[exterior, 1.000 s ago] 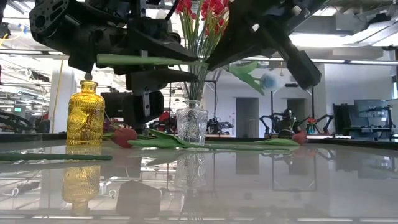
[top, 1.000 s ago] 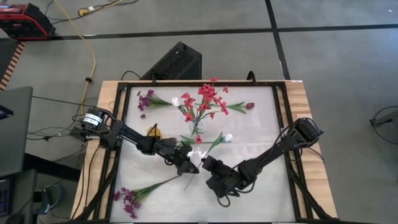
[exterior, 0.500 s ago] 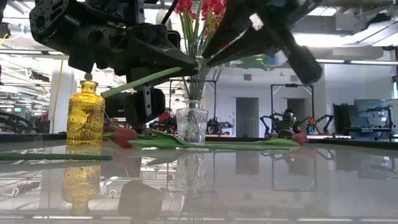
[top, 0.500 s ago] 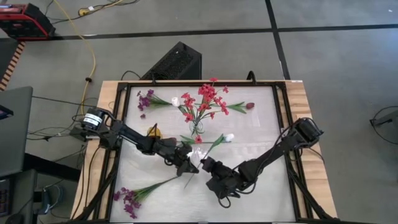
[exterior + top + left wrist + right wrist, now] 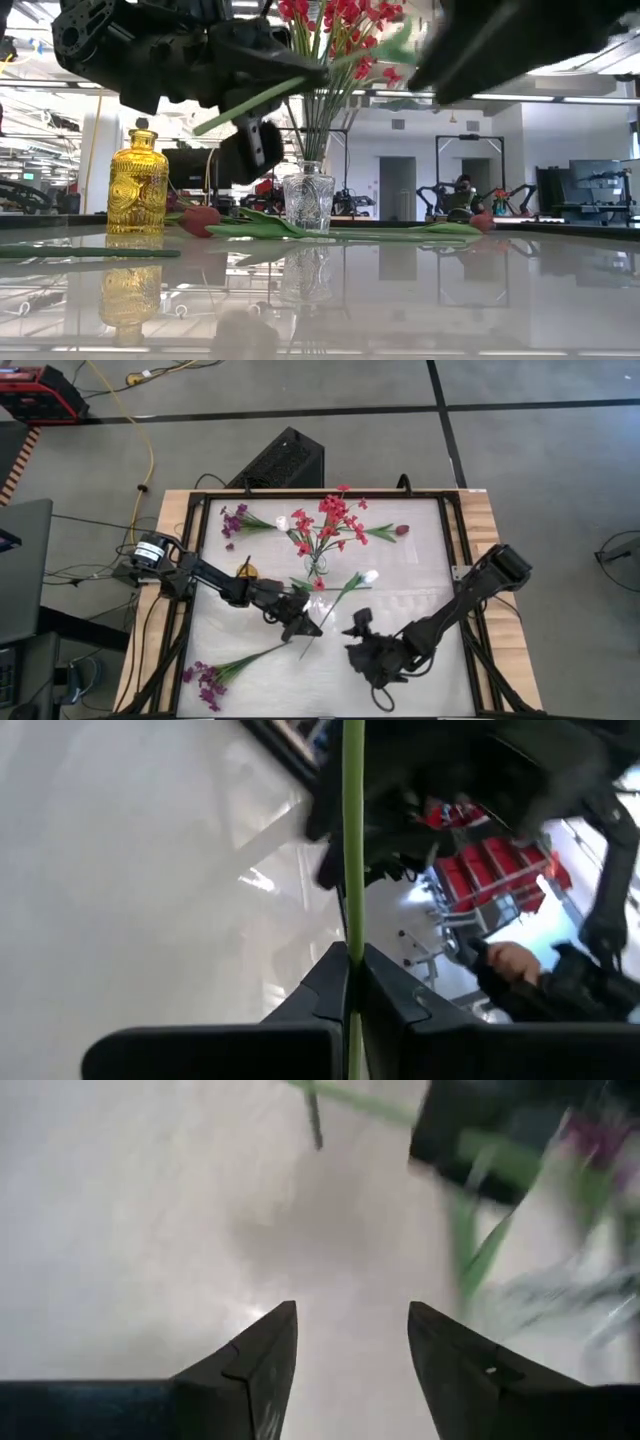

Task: Sort flowers into vase by color
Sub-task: Put the white tulip into the transparent vase

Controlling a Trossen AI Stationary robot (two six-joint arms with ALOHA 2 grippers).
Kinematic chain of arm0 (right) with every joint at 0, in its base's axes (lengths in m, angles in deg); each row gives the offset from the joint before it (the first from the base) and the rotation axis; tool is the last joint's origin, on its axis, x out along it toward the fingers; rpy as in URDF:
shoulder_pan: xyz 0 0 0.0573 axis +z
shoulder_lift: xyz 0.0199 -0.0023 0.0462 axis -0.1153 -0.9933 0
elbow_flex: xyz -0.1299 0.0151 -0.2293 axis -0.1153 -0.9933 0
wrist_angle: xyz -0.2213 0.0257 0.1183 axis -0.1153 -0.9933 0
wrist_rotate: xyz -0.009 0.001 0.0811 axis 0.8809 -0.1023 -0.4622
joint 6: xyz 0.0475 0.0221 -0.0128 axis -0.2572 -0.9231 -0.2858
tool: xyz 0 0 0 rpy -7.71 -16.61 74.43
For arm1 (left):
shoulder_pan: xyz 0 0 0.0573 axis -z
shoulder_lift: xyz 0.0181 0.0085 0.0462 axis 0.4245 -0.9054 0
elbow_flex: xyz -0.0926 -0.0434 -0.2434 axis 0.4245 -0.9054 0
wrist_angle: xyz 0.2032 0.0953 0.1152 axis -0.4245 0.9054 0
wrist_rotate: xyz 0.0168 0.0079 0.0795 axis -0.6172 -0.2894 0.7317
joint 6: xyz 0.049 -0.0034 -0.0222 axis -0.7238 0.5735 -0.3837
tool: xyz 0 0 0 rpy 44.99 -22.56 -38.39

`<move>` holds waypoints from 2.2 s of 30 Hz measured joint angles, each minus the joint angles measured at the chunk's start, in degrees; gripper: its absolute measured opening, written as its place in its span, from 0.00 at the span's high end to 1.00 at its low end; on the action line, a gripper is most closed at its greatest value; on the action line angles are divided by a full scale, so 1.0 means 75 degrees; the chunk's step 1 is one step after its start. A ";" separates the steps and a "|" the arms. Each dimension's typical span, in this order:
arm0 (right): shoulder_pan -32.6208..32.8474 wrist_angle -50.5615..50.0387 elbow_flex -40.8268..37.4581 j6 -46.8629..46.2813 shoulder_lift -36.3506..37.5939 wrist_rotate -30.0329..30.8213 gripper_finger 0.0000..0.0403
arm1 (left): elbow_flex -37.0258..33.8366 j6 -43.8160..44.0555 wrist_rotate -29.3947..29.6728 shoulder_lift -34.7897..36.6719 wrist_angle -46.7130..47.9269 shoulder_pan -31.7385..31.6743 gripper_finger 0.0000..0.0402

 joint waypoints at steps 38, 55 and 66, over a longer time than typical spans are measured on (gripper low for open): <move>0.0018 0.9559 -0.3998 0.0911 0.1004 -0.0422 0.51 | 0.2521 -0.5792 0.3086 0.1260 0.5097 0.0690 1.00; -0.1394 1.1675 -0.3998 0.2140 0.0917 -0.1836 0.51 | 0.1245 -0.6817 0.4987 0.1807 0.3072 0.1391 1.00; -0.1858 1.1791 -0.3682 0.2299 0.0914 -0.1923 0.51 | 0.1244 -0.6825 0.5183 0.1807 0.3159 0.1350 1.00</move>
